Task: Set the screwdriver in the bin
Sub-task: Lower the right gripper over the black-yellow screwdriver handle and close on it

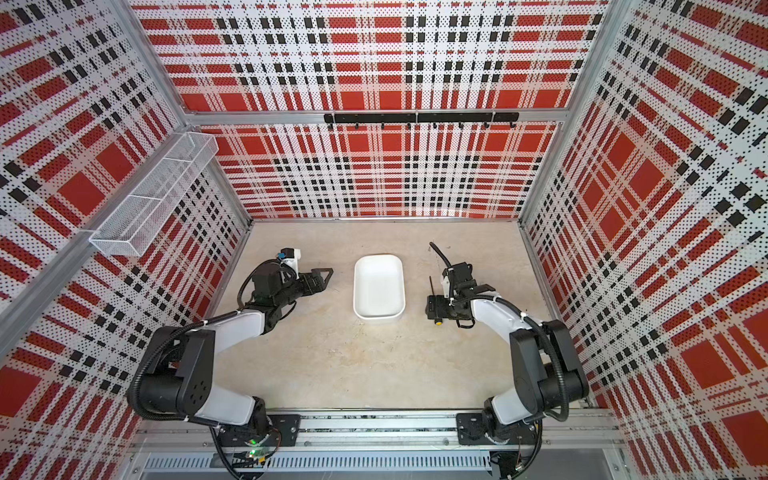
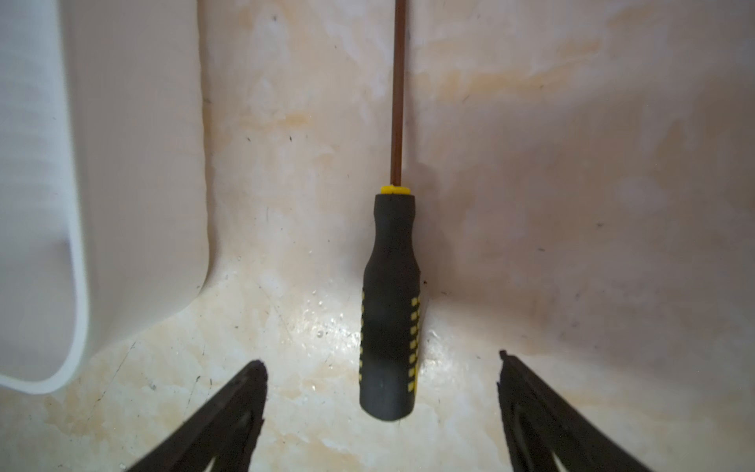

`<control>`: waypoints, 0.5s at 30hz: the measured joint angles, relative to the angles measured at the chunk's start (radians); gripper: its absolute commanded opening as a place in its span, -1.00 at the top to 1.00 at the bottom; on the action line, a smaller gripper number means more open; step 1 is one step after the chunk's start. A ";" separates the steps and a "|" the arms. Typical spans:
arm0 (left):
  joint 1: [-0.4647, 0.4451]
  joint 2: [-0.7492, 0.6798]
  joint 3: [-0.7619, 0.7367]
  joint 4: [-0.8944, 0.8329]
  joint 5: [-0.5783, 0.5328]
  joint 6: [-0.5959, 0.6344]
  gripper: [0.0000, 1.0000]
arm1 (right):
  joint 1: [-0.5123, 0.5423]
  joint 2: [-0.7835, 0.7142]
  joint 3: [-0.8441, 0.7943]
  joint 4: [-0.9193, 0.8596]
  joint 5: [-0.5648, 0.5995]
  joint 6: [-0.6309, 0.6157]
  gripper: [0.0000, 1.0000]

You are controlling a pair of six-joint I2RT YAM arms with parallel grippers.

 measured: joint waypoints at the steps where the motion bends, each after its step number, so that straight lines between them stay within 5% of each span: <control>1: 0.000 0.000 0.000 -0.012 0.000 0.003 -0.96 | 0.005 0.013 0.000 0.001 0.001 0.002 -0.77; 15: -0.008 0.000 0.000 -0.082 0.002 0.011 -0.96 | 0.050 0.139 0.103 -0.027 0.066 0.018 -0.27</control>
